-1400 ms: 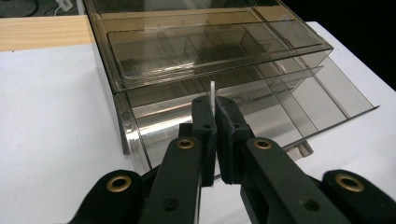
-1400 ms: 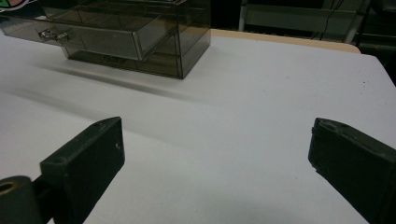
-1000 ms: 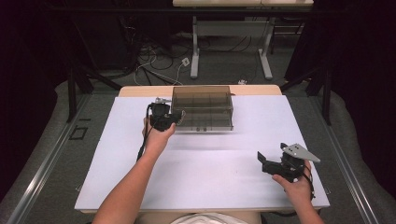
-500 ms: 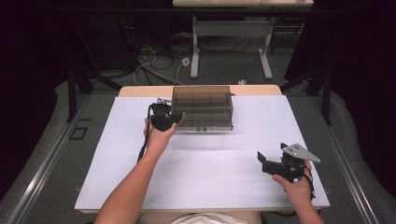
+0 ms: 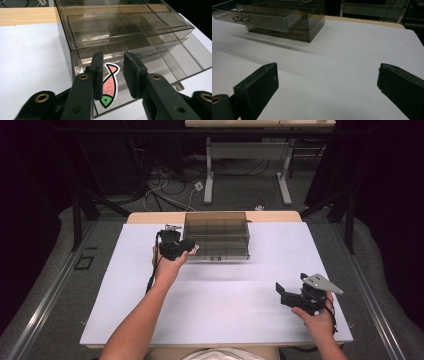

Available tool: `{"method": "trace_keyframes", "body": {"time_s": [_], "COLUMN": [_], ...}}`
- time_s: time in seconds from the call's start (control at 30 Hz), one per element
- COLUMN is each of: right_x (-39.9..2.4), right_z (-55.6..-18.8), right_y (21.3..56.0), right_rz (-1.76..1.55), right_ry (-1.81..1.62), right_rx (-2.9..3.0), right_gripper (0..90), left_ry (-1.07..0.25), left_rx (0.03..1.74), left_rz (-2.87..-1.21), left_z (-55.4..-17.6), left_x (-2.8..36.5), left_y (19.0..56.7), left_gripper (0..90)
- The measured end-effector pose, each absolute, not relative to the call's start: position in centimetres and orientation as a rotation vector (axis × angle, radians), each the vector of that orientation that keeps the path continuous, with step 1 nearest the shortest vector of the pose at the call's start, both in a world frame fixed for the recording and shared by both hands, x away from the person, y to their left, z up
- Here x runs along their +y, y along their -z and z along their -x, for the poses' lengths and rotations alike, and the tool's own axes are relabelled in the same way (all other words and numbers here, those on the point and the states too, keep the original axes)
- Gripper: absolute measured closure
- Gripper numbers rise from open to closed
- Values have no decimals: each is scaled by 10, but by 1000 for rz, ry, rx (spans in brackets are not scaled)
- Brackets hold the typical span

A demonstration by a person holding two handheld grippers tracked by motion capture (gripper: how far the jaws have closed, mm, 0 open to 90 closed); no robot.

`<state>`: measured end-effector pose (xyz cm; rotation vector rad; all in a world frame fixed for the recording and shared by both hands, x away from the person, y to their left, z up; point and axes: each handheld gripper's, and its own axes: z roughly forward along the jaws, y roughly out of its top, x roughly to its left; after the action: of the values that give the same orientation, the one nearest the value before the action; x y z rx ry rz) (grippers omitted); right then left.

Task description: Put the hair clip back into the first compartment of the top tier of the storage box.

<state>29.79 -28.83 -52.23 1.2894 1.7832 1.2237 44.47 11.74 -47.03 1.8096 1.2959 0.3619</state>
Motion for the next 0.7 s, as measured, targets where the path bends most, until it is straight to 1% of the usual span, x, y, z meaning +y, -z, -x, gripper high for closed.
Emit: {"method": "trace_keyframes", "body": {"time_s": [0.33, 0.37, 0.4, 0.53, 0.63, 0.7], "right_x": [-288, -288, -288, -288, -289, -288], "right_z": [-298, -298, -298, -298, -298, -298], "right_y": [522, 522, 523, 522, 522, 522], "right_rz": [-1287, -1287, -1286, -1282, -1282, -1279], "right_ry": [-1230, -1230, -1230, -1229, -1221, -1224], "right_rx": [1779, 1779, 1775, 1775, 1776, 1774], "right_gripper": [32, 32, 32, 32, 32, 32], "left_ry": [-374, -374, -380, -390, -392, -391], "left_rx": [1274, 1276, 1266, 1251, 1243, 1240], "left_rz": [-1810, -1808, -1806, -1795, -1789, -1786], "left_z": [-440, -439, -437, -435, -431, -430], "left_x": [120, 120, 121, 122, 125, 125], "left_y": [465, 465, 464, 462, 460, 460], "left_gripper": [557, 557, 530, 469, 443, 407]}}
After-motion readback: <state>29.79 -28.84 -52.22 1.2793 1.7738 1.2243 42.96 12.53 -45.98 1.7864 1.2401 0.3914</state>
